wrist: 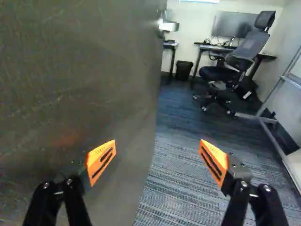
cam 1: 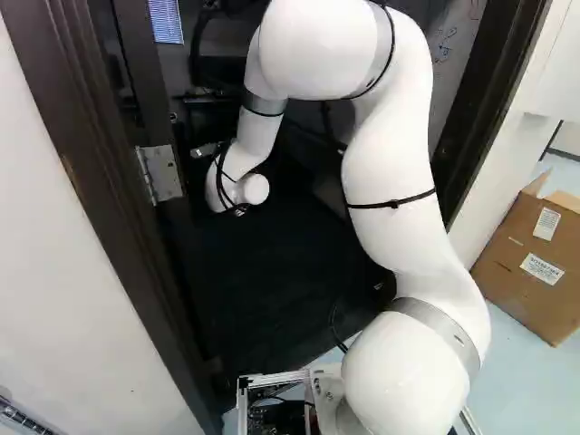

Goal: Open the door and move inside

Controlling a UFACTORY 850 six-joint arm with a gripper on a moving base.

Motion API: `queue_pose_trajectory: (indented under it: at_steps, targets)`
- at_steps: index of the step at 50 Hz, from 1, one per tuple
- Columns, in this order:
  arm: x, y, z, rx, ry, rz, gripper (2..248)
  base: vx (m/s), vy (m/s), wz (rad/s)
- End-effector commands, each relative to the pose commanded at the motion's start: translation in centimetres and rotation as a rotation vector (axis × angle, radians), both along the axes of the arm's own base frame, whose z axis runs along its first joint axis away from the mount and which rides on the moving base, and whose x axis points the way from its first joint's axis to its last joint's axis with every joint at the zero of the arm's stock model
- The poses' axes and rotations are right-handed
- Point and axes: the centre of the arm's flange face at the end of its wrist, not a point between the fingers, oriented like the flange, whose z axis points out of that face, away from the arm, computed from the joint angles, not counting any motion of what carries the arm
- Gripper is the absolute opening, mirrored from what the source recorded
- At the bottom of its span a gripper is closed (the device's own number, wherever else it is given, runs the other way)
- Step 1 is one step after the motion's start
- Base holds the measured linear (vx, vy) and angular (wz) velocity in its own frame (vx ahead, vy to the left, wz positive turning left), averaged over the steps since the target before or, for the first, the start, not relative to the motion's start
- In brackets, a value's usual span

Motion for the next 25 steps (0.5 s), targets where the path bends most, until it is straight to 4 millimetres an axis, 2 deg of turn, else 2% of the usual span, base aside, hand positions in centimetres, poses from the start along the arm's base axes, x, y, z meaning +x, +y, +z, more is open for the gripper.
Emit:
queue_pose_trajectory:
  at_steps: [25]
  targets:
    - [0.07,0.29,-0.03,0.001,-0.001,0.004,247,0.000,0.000,0.000]
